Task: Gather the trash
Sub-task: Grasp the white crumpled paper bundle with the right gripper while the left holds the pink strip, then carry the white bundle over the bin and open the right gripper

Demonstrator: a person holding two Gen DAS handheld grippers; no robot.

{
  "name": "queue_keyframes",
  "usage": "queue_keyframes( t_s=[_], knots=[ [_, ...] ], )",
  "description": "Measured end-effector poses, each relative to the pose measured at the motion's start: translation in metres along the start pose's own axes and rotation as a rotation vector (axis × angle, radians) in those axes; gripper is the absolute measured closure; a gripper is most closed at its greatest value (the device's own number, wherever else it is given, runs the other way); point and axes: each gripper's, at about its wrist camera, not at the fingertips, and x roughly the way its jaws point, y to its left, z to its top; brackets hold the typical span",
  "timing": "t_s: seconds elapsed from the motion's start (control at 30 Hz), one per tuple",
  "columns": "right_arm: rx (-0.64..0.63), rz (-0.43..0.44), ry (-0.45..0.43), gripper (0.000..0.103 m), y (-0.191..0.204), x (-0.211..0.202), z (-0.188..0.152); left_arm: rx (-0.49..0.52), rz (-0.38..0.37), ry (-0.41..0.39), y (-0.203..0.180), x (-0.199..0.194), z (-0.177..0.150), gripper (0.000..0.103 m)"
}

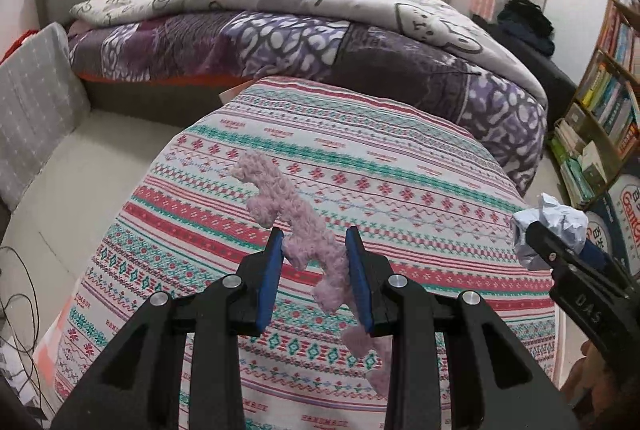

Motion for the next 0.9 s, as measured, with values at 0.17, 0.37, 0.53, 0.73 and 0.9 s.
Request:
queue_keyframes(
  t_s=[0.17, 0.37, 0.53, 0.73, 0.9],
  knots=[
    [-0.011, -0.022, -0.017, 0.031, -0.015, -0.008, -0.008, 0.028, -0.002, -0.001, -0.013, 0.001, -0.004, 0.071],
    [0.036, -0.005, -0.013, 0.031, -0.036, -0.012, -0.014, 0.048, -0.010, 0.007, -0.030, 0.003, -0.007, 0.071],
    [0.034, -0.007, -0.033, 0.031, -0.046, -0.020, -0.013, 0.057, -0.023, -0.007, -0.046, -0.001, -0.004, 0.071],
    [0.071, -0.015, -0.045, 0.031, -0.071, -0.031, -0.012, 0.071, -0.045, -0.023, -0.068, -0.007, -0.001, 0.071],
    [0.107, -0.030, -0.054, 0.031, -0.094, -0.040, -0.013, 0.092, -0.062, -0.027, -0.088, -0.011, -0.002, 0.071]
  ],
)
